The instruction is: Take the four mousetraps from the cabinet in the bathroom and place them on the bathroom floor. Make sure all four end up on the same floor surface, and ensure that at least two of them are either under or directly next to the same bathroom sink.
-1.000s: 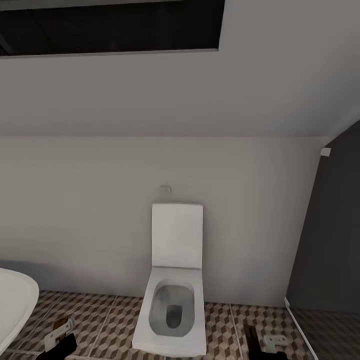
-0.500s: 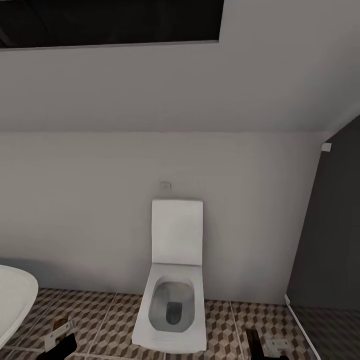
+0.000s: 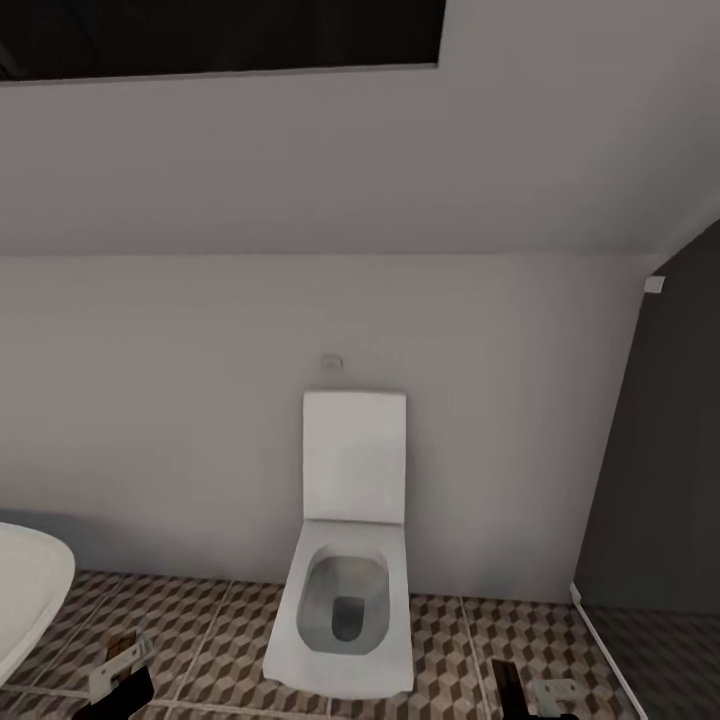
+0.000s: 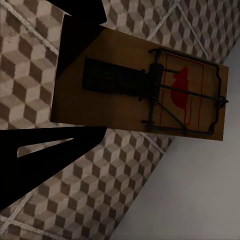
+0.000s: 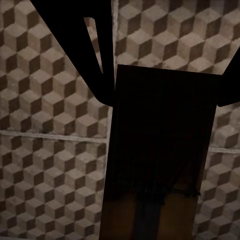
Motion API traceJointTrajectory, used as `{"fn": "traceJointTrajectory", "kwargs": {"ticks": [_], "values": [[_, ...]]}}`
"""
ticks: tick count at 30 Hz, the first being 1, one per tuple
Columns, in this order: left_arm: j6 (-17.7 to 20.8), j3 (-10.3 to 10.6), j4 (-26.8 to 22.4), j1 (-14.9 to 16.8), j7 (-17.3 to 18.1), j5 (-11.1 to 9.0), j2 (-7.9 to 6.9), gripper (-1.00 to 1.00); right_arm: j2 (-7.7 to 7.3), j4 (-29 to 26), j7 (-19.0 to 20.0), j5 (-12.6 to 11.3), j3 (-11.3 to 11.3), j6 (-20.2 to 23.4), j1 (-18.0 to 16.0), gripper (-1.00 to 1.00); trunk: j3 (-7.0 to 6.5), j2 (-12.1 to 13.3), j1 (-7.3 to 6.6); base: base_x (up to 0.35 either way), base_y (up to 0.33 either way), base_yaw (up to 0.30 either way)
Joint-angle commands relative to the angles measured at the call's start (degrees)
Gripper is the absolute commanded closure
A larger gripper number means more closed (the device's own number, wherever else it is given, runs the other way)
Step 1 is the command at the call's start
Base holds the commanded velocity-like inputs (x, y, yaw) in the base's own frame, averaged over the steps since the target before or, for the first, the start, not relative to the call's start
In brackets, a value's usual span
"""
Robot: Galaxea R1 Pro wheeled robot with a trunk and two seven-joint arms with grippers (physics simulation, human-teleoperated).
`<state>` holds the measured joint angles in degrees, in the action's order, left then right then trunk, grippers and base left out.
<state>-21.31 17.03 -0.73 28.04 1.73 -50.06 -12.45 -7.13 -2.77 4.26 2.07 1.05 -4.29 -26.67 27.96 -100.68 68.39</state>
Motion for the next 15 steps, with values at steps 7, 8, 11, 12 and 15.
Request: {"fn": "traceJointTrajectory", "kwargs": {"ticks": [7, 8, 11, 12, 15], "values": [[-0.13, 0.46, 0.02, 0.04, -0.06, -0.38, -0.01, 1.00, 0.01, 0.10, 0.23, 0.10, 0.10, -0.19, -0.05, 1.00, 1.33, -2.85, 1.54, 0.000, 0.000, 0.000], [-0.13, 0.46, 0.03, 0.03, -0.06, -0.39, -0.02, 1.00, 0.01, 0.11, 0.23, 0.09, 0.10, -0.19, -0.05, 1.00, 1.51, -3.26, 1.76, 0.000, 0.000, 0.000], [-0.19, 0.43, 0.03, 0.01, 0.04, -0.39, -0.02, 1.00, 0.01, 0.12, 0.23, 0.10, 0.10, -0.19, -0.05, 1.00, 2.04, -4.46, 2.42, 0.000, 0.000, 0.000], [-0.20, 0.42, 0.03, 0.01, 0.07, -0.39, -0.03, 1.00, 0.01, 0.12, 0.23, 0.09, 0.10, -0.19, -0.05, 1.00, 2.22, -4.86, 2.64, 0.000, 0.000, 0.000], [-0.22, 0.39, 0.03, 0.04, 0.13, -0.39, -0.03, 1.00, 0.01, 0.13, 0.23, 0.07, 0.10, -0.22, -0.05, 1.00, 2.76, -6.06, 3.30, 0.000, 0.000, 0.000]]}}
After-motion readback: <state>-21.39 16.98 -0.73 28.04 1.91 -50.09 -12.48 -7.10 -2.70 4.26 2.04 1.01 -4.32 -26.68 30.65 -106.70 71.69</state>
